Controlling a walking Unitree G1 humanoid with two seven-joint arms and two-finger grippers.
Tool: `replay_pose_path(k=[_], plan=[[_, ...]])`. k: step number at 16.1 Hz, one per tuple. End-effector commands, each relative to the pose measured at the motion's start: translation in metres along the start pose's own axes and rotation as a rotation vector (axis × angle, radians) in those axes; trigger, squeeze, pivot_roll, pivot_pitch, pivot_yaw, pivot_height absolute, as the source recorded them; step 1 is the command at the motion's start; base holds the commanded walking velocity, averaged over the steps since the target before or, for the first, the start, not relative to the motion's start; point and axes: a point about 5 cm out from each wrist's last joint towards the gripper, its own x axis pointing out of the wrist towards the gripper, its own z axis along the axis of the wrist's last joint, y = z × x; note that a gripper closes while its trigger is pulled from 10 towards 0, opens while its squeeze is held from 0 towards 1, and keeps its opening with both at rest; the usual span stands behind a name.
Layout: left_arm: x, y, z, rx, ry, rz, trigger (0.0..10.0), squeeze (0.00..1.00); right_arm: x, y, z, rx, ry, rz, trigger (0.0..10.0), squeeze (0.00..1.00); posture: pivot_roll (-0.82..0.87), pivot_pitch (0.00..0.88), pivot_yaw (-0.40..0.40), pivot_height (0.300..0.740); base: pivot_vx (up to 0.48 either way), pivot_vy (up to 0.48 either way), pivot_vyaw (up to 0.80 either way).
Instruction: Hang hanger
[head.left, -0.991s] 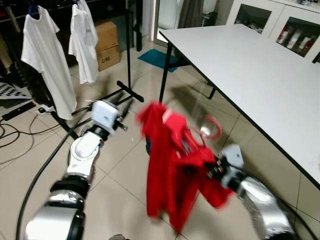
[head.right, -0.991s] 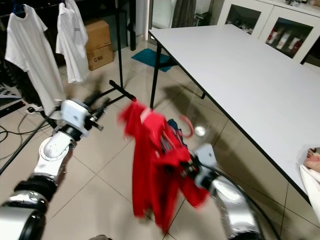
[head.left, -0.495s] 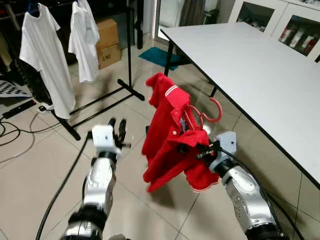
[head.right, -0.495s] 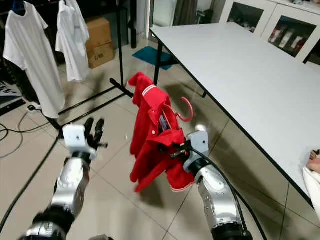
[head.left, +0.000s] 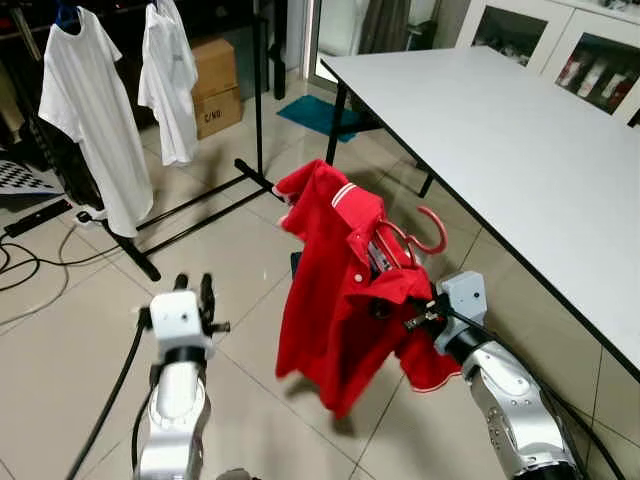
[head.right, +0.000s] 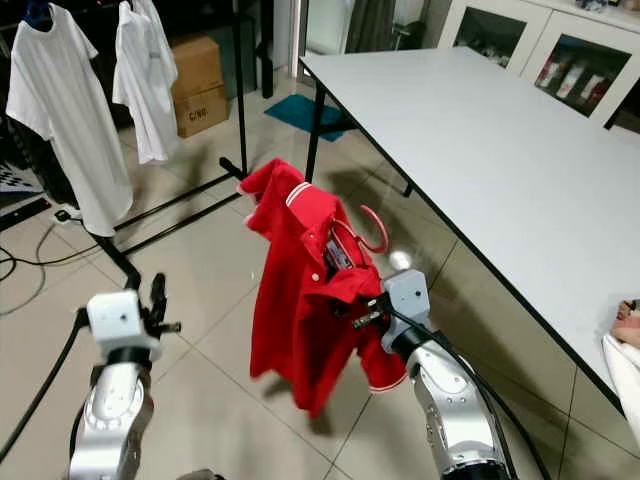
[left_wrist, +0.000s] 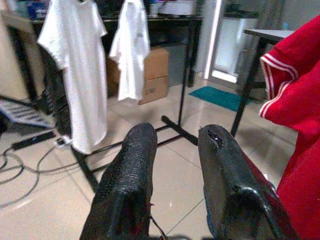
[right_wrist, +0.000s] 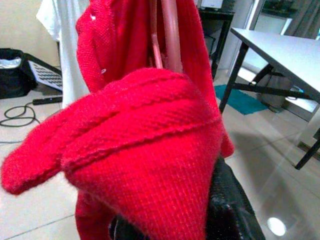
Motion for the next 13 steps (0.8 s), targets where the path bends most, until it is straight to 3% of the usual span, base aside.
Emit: replay_pose_path(k=[1,5,9,11,13], plan=[[-0.003,-0.001,0.003,0.002,-0.002,0.019,10.0,0.0,0.001,-0.001,0.012,-0.023,-0.051,0.002,10.0,0.0,0.18,0.069,-0.094,0.74,0.0,0.0,0.0],[-0.015,-0.002,0.012,0.026,-0.036,0.056,10.0,0.0,0.004,0.006,0.009,-0.021,-0.029,0.103,10.0,0.0,0.22,0.089,-0.116,0.74,0.48,0.0,0.0],[-0.016,-0.001,0.016,0.035,-0.034,0.059,10.0,0.0,0.005,0.005,0.008,-0.025,-0.017,0.094,10.0,0.0,0.23,0.095,-0.111,0.74,0.48,0.0,0.0],[-0.012,-0.002,0.022,0.033,-0.052,0.052,10.0,0.0,0.008,0.014,0.008,-0.057,-0.018,0.122,10.0,0.0,0.23,0.088,-0.107,0.74,0.48,0.0,0.78],[-0.011,-0.003,0.02,0.026,-0.04,0.054,10.0,0.0,0.011,0.013,0.009,-0.032,-0.02,0.107,10.0,0.0,0.22,0.088,-0.106,0.74,0.48,0.0,0.77]])
